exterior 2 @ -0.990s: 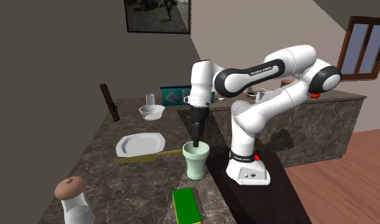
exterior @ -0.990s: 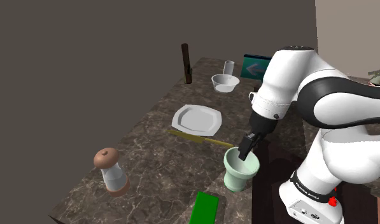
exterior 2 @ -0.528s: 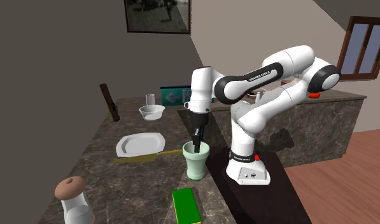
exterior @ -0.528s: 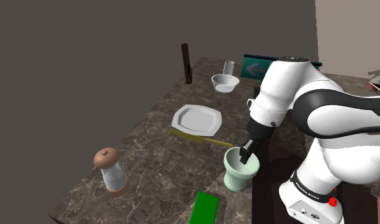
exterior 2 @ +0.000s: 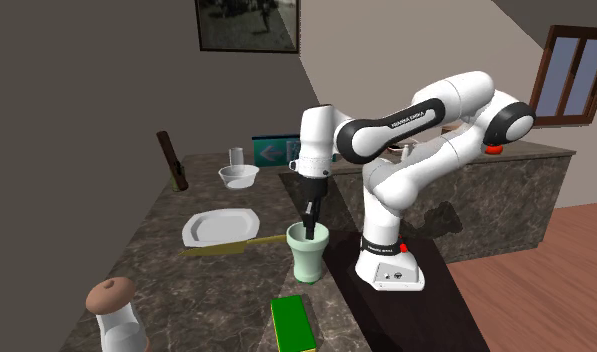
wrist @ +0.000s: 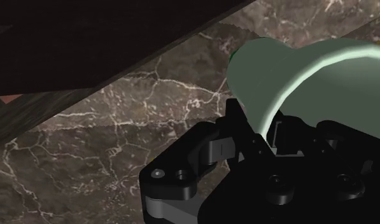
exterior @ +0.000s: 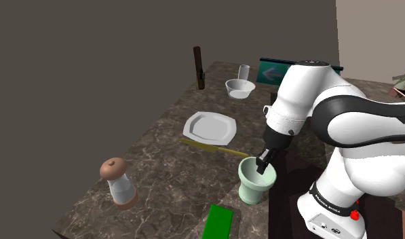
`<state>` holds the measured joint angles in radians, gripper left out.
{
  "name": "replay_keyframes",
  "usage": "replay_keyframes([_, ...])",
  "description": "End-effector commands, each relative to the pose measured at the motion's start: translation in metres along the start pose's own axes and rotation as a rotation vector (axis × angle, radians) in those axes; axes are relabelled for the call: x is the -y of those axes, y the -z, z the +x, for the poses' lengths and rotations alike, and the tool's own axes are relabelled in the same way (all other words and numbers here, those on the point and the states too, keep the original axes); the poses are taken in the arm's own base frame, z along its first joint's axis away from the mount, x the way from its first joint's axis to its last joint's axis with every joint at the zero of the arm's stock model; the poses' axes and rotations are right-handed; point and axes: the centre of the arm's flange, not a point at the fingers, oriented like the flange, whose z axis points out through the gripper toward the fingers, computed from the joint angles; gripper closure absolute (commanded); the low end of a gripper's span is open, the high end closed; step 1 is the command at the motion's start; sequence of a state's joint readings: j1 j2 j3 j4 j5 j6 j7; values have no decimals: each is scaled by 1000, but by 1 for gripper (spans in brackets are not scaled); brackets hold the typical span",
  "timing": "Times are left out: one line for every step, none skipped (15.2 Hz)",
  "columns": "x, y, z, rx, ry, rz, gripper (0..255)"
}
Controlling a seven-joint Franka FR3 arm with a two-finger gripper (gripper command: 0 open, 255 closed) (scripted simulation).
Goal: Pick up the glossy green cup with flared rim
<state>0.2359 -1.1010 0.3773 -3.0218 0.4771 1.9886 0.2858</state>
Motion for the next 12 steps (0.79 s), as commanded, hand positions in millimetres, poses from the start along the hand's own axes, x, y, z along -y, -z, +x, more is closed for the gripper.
replay_keyframes([0,5,0,1,0,-1,255])
replay_keyframes([1,10,0,1,0,-1,255])
replay_keyframes([2,16,0,1,0,-1,255])
replay_keyframes([2,21,1,1,0,-1,255])
replay_keyframes([3,26,1,1,0,-1,255])
replay_keyframes([4,31,1,1,0,-1,255])
replay_keyframes([4,37,1,1,0,-1,255])
replay_keyframes([5,42,1,1,0,-1,255])
replay_keyframes([5,47,1,1,0,-1,255])
replay_keyframes([6,52,1,1,0,-1,255])
replay_keyframes([7,57,1,1,0,-1,255])
replay_keyframes([7,63,2,1,0,-1,255])
